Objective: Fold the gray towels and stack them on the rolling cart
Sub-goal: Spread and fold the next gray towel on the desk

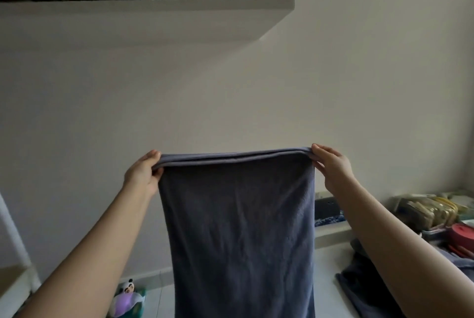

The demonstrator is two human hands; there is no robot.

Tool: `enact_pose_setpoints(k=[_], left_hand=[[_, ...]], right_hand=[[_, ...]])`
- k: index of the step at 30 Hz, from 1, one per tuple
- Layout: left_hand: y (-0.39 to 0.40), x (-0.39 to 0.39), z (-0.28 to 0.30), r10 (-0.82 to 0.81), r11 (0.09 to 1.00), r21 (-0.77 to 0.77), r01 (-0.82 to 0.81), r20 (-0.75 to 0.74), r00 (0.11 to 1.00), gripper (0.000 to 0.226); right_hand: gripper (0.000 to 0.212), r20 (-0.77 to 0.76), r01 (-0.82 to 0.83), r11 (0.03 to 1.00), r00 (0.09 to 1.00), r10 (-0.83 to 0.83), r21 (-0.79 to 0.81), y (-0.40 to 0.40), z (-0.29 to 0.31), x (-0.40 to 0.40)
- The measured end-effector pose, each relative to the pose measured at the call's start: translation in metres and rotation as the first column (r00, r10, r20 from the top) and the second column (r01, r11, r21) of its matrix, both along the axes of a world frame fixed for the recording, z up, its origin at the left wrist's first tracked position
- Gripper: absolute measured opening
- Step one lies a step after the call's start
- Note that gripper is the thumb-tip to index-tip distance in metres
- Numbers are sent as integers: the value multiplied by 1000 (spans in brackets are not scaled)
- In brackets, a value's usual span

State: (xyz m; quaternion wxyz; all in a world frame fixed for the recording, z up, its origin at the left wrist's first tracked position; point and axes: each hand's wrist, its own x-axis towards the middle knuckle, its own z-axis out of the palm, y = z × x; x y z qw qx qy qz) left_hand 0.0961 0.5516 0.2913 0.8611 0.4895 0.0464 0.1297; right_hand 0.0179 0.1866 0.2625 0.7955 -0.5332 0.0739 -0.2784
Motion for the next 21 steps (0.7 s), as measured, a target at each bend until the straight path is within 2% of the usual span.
enact_pose_setpoints(k=[3,6,10,14,18,21], left_hand=[[-1,16,13,-10,999,-41,10,15,1000,23],[1,13,33,-58,997,-35,63,137,989,24],[5,-21,30,-79,997,23,76,207,975,28],[9,-66,-21,-88,996,16,87,153,984,48],[4,-114,-102,-48,999,-22,49,30,998,34],[4,-148,-177,-12,998,-57,7,-89,996,48]], right_hand=[[5,59,-52,990,997,45,129,3,10,23],[6,178,-104,973,982,67,207,2,27,23],[10,244,-133,972,966,83,196,-2,22,-6],[12,202,-144,972,974,106,187,-8,-24,-37],[25,118,-195,965,977,176,178,-17,-100,-68],[13,8,-222,958,975,224,181,-23,-165,-96]])
